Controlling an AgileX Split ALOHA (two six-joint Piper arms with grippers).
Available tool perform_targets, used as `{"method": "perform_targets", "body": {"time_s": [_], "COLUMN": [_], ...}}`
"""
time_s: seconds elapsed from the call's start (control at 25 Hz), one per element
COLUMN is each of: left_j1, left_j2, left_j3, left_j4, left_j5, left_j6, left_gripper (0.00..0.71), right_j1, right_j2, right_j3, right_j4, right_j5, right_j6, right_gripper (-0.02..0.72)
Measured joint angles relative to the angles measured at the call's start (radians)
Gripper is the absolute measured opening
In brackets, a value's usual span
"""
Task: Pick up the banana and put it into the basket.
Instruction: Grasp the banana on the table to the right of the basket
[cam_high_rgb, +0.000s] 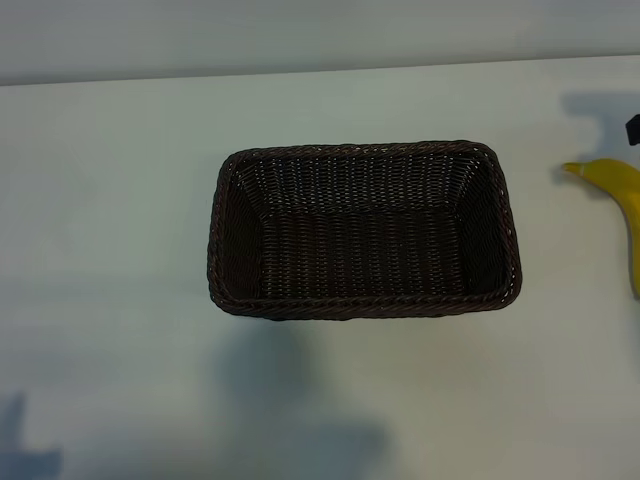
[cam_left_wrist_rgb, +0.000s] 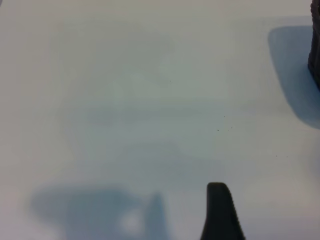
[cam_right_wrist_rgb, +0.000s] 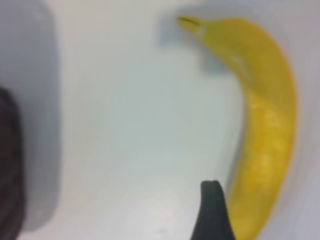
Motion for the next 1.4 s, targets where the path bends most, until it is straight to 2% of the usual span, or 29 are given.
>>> {"method": "perform_targets", "body": {"time_s": [0.36,0.76,1.28,1.4], "left_j1": [0.0,0.0,0.0,0.0], "left_j2": [0.0,0.0,0.0,0.0], "left_j3": [0.0,0.0,0.0,0.0], "left_j4": [0.0,0.0,0.0,0.0], "left_j5": [0.0,0.0,0.0,-0.001], "left_j6": [0.0,0.0,0.0,0.0], "left_gripper": [0.495,0.495,0.495,0.494], "right_j1": [-0.001,-0.011,-0.011,-0.011], "right_j2": [0.076,0.274,0.365,0.366], "right_j3": [-0.001,-0.011,-0.011,-0.011], "right_j4": [-0.069,-0.079,-0.08,-0.083], "right_j5": [-0.014,-0.074,-0.11,-0.115], "right_j6": [0.004,0.004,0.005,0.005], "right_gripper": [0.525,0.525,0.525,0.497]}}
